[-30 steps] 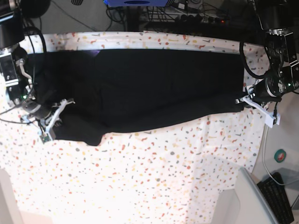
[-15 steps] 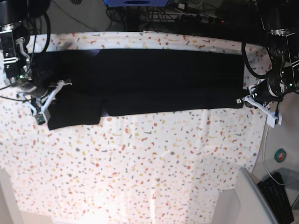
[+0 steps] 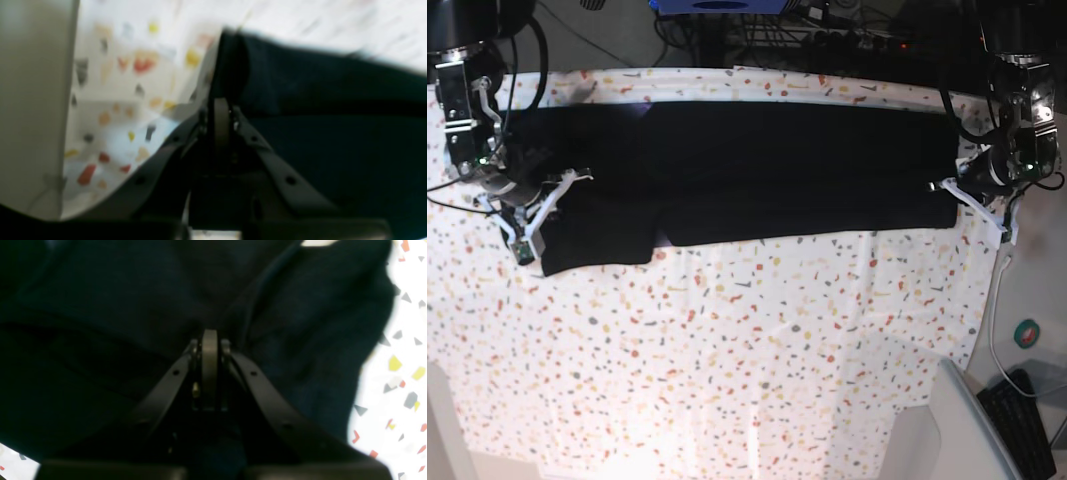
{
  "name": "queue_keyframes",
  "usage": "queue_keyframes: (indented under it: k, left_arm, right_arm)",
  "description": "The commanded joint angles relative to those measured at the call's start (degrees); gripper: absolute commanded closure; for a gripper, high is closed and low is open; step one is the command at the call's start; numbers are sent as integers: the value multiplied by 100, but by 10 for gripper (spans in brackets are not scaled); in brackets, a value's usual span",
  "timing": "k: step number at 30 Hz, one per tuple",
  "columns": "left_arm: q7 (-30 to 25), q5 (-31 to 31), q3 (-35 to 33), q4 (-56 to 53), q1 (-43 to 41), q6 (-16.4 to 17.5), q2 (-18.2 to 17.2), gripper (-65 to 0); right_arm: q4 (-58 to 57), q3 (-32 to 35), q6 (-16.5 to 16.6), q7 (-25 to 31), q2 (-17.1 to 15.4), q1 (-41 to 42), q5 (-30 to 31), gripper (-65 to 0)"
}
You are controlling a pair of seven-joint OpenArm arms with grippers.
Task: Layout the t-shirt on the table in an organized manner, then fold the t-shirt properly
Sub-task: 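Lay the folded hem over the collar edge with both grippers and release, then grasp the shirt's end near the right gripper with the right gripper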
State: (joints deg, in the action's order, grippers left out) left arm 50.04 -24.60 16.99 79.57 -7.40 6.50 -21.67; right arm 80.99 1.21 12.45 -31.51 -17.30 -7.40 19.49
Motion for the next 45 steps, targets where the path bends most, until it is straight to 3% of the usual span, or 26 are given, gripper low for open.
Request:
queue_keyframes:
  k: [1, 4, 9, 20, 23, 24, 27, 30, 34, 37, 41, 45]
  left_arm:
    - [-103, 38, -33, 109, 85, 49, -70, 0]
    - [-103, 20, -95, 109, 85, 49, -61, 0]
    - [-112, 56, -104, 109, 270, 49, 18, 0]
    - [-103, 64, -95, 109, 331, 49, 44, 0]
    - [-103, 64, -69, 109, 331, 49, 35, 0]
    - [-103, 64, -60, 109, 331, 49, 26, -12]
    - [-103, 38, 28, 118, 331, 49, 0, -155]
    - [-103, 20, 652, 206, 331, 49, 62, -278]
    - [-103, 20, 1681, 698, 270, 93, 325, -313]
    - [-85, 20, 2331, 988, 252, 805, 475, -313]
    - [-59, 20, 2973, 1041, 111, 1921, 607, -313]
    - [-85, 38, 3114, 1032, -170, 2290, 607, -311]
  right_arm:
    - [81, -47, -36, 96, -77, 59, 34, 0]
    - [81, -345, -36, 78, 55, 50, 34, 0]
    - [125, -917, -36, -423, 293, -21, 34, 0]
    - [125, -978, -36, -441, 424, -188, 34, -5]
    - [134, -1348, -36, -441, 592, -249, 34, -155]
    - [204, -1506, -36, -441, 653, -284, 34, -198]
    - [653, -1831, -36, -441, 820, -487, 25, -285]
    - [1259, -2033, -45, -432, 1040, -662, 16, -309]
    - [1497, -1963, -45, -449, 996, -337, 7, -314]
    - [837, -1699, -45, -695, 794, 454, -212, -314]
    - [-1044, -1356, -45, -766, 750, 1843, -1294, -315]
    - [-2635, -1321, 8, -520, 759, 2766, -2050, -315]
